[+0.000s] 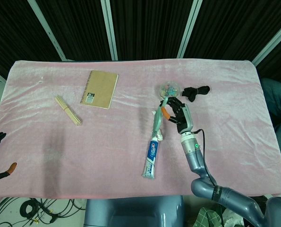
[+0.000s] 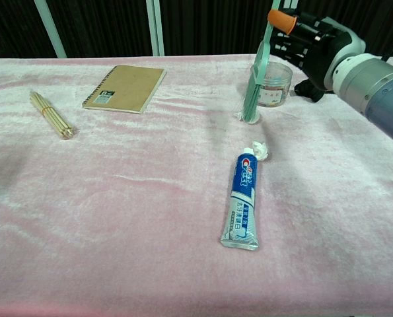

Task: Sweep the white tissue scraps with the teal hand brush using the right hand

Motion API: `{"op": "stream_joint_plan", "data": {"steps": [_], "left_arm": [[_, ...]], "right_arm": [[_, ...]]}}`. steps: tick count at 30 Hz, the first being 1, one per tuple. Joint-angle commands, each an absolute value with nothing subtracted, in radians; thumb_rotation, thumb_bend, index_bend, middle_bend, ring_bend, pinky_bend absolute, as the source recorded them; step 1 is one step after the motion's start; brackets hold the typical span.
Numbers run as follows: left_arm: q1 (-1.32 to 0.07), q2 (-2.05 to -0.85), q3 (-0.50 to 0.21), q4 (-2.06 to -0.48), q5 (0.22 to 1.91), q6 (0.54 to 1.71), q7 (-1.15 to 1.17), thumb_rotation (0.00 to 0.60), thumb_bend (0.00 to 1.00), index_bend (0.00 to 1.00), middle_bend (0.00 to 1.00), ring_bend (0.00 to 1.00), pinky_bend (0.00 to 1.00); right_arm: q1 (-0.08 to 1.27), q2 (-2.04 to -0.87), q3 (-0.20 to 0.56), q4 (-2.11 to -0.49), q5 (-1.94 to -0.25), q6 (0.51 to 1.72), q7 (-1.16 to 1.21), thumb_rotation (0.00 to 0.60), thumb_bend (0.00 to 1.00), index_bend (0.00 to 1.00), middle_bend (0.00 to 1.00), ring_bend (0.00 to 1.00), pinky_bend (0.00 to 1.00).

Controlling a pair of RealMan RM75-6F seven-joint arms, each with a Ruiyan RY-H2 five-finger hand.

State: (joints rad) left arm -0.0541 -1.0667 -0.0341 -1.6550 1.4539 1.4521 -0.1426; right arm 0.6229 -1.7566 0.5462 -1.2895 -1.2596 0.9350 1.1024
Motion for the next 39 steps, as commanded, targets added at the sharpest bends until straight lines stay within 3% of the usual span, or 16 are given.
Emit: {"op": "stream_joint_plan", "data": {"steps": [1,13,20,29,35,39], "left_arm": [[-0.054,-1.067,-0.034,-1.655,1.455,1.454,-0.142,0.600,0.28,0.07,0.04,0.00,0.24],[-0.052,-1.067,-0.032,-1.659,1.455,1.455,-0.132,0.600,0.28,0.07,0.04,0.00,0.24],[-0.053,-1.065,-0.032,-1.664,1.448,1.450,-0.127,0.600,0.28,0.07,0.04,0.00,0.24],[-0.053,-1.065,-0.031,-1.667,1.447,1.448,-0.119,0.600,0.28,0.07,0.04,0.00,0.24],[-0.053,-1.065,-0.033,-1.668,1.444,1.448,-0.120,0.600,0.28,0.07,0.04,0.00,0.24],[-0.054,-1.064,-0.032,-1.667,1.445,1.447,-0.122,0.600,0.28,0.07,0.04,0.00,0.24]], "right_arm": [[0.619,-1.731,0.515,-1.242,-1.307,0.979,1.021,0.600,0.42,0.82,0.65,0.33,0.16],[0.573,-1.653,0.309,-1.052,-1.504,1.137,0.638,0.600,0.42,0.82,0.66,0.34,0.16],[0.595,-1.578,0.191,-0.968,-1.617,1.121,0.458,0.600,0.42,0.83,0.66,0.34,0.16],[0.616,-1.516,0.153,-1.039,-1.558,0.981,0.301,0.600,0.40,0.83,0.66,0.34,0.16],[0.645,-1.501,0.184,-1.130,-1.414,0.831,0.185,0.600,0.39,0.83,0.66,0.35,0.16],[0.654,-1.508,0.203,-1.164,-1.321,0.793,0.060,0.600,0.38,0.83,0.66,0.35,0.16]]}}
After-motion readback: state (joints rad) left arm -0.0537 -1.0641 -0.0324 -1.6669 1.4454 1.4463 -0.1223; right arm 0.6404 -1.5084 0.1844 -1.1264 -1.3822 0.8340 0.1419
